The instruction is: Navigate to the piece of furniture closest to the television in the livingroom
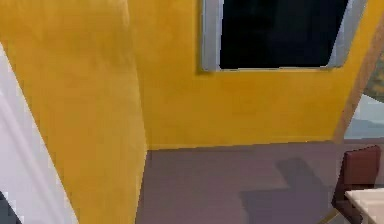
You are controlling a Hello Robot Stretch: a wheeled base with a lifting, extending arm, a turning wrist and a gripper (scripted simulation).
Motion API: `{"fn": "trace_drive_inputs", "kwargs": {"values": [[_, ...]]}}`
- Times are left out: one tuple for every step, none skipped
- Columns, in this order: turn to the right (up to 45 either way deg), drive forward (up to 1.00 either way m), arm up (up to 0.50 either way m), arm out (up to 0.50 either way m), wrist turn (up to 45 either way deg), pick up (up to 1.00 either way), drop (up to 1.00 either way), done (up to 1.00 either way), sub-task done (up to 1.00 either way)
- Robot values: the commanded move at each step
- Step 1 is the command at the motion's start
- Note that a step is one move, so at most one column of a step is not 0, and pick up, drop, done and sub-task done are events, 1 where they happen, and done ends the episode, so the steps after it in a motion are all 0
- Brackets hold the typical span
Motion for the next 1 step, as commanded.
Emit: {"fn": "trace_drive_inputs", "kwargs": {"values": [[45.0, 0.0, 0.0, 0.0, 0.0, 0.0, 0.0, 0.0, 0.0]]}}
